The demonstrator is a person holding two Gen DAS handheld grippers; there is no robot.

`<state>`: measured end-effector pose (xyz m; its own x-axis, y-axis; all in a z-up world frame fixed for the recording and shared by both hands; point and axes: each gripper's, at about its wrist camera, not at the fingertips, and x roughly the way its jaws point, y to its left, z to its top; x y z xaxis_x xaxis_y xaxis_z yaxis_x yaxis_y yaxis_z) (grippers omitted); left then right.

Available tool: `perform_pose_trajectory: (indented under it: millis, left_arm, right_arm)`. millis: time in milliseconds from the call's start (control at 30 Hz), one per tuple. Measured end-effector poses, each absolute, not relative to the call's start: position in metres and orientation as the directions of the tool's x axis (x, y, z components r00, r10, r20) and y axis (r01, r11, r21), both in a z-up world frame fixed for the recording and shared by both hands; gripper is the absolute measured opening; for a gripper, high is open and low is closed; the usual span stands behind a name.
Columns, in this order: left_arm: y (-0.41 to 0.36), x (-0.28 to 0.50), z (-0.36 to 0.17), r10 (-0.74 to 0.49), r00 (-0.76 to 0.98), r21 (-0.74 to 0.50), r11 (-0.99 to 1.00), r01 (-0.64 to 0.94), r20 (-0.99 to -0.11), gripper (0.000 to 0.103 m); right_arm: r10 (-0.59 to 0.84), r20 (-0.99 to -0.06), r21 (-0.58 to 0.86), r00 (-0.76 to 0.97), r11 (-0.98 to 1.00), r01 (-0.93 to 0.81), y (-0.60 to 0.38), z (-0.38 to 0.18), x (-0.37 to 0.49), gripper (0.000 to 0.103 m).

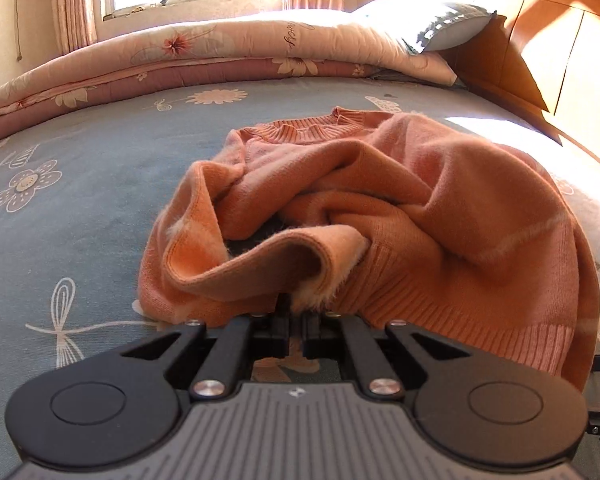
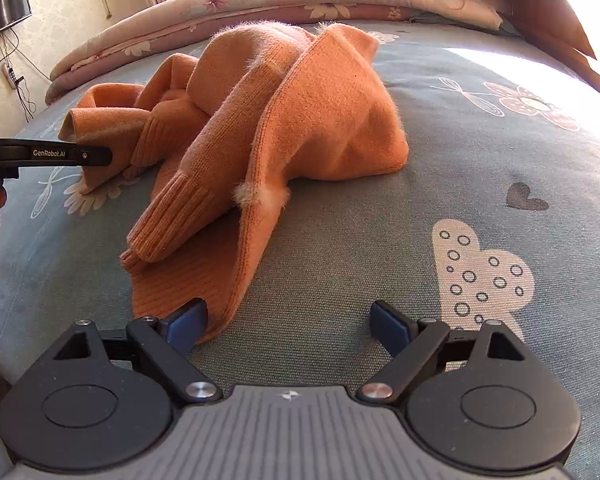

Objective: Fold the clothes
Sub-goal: 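Pull the grasped hem with the left gripper to spread the sweater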

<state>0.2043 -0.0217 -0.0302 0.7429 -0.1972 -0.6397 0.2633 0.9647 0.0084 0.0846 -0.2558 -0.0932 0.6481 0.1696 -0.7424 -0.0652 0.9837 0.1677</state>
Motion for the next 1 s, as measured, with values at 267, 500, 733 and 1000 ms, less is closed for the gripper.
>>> perform_pose_trajectory:
  millis: [267, 500, 733, 1000]
  left_arm:
    - [0.043, 0.220, 0.015, -0.096, 0.805, 0.033, 0.989, 0.142, -0.585, 0.003]
    - [0.102, 0.239, 0.045, 0.021, 0.830, 0.067, 0.998, 0.021, -0.558, 0.003]
    - [0.158, 0.264, 0.038, 0.137, 0.799, 0.107, 0.990, -0.091, -0.585, 0.003]
    - [0.216, 0.287, 0.054, 0.201, 0.807, 0.036, 0.975, -0.218, -0.555, 0.003]
  right_arm:
    - [0.159, -0.754, 0.161, 0.638, 0.985, -0.056, -0.255, -0.092, 0.089, 0.093]
    - [0.137, -0.766, 0.149, 0.628, 0.988, -0.034, -0.256, -0.088, 0.093, 0.093]
    - [0.102, -0.770, 0.120, 0.630, 0.993, -0.014, -0.256, -0.084, 0.096, 0.093]
    - [0.048, -0.770, 0.077, 0.636, 0.997, 0.017, -0.259, -0.074, 0.100, 0.093]
